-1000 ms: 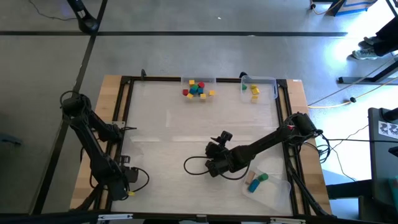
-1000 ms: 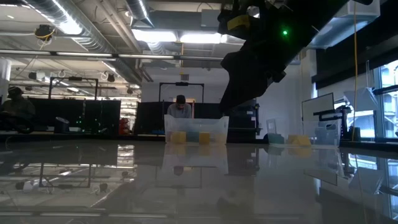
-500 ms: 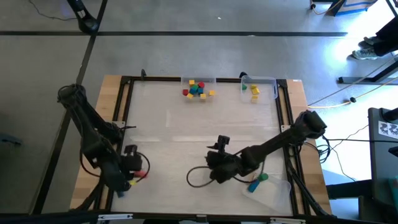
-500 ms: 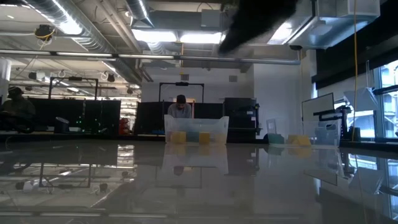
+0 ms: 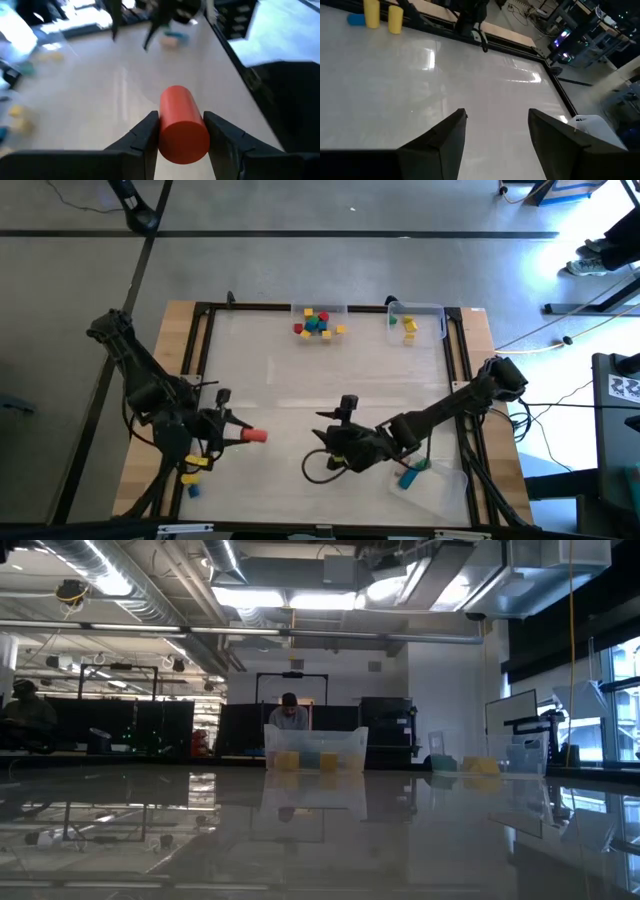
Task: Sort blocks by size
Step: Put the cylinder orange block into the bottom right transparent bin
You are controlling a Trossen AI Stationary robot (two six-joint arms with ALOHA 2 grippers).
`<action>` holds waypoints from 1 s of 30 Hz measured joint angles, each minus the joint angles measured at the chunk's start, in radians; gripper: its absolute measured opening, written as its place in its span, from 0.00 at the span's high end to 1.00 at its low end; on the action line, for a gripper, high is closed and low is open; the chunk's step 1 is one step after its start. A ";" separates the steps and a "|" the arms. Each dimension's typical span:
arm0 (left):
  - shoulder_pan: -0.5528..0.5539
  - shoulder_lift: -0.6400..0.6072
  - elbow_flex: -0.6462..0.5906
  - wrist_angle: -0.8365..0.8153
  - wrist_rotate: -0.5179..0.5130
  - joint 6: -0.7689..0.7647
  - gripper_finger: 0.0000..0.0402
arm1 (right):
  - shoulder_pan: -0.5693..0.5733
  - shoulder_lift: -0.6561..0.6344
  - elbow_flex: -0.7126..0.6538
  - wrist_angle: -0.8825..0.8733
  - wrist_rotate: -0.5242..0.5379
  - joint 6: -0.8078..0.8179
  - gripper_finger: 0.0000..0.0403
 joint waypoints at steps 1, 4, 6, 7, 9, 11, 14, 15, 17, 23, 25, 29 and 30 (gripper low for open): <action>0.006 0.000 -0.011 0.027 -0.022 0.024 0.69 | -0.005 0.000 0.000 0.004 -0.001 -0.001 0.47; 0.035 0.000 -0.063 0.129 -0.076 0.110 0.69 | -0.018 0.001 0.000 0.038 -0.027 0.001 0.47; 0.058 0.000 -0.100 0.218 -0.085 0.152 0.69 | -0.031 0.002 0.000 0.067 -0.058 -0.015 0.47; 0.070 0.000 -0.121 0.273 -0.086 0.173 0.69 | -0.040 0.003 0.000 0.082 -0.084 -0.043 0.47; 0.089 -0.002 -0.161 0.370 -0.086 0.213 0.69 | -0.051 0.004 0.000 0.117 -0.137 -0.118 0.47; 0.104 -0.006 -0.204 0.467 -0.085 0.250 0.70 | -0.059 0.017 -0.003 0.192 -0.163 -0.202 0.47; 0.128 -0.028 -0.277 0.622 -0.059 0.281 0.71 | -0.062 0.043 -0.017 0.325 -0.179 -0.355 0.47; 0.132 -0.039 -0.303 0.669 -0.048 0.285 0.71 | -0.061 0.051 -0.021 0.367 -0.183 -0.403 0.47; 0.141 -0.063 -0.356 0.760 -0.037 0.292 0.71 | -0.061 0.068 -0.022 0.437 -0.183 -0.481 0.47; 0.183 -0.095 -0.459 1.005 0.007 0.273 0.69 | -0.064 0.109 -0.023 0.610 -0.173 -0.681 0.47; 0.196 -0.096 -0.466 1.029 0.050 0.249 0.69 | -0.066 0.118 -0.024 0.666 -0.175 -0.735 0.47; 0.202 -0.092 -0.468 1.023 0.063 0.221 0.69 | -0.081 0.118 -0.023 0.718 -0.186 -0.790 0.47; 0.202 -0.091 -0.468 1.021 0.063 0.220 0.69 | -0.087 0.117 -0.022 0.733 -0.184 -0.805 0.47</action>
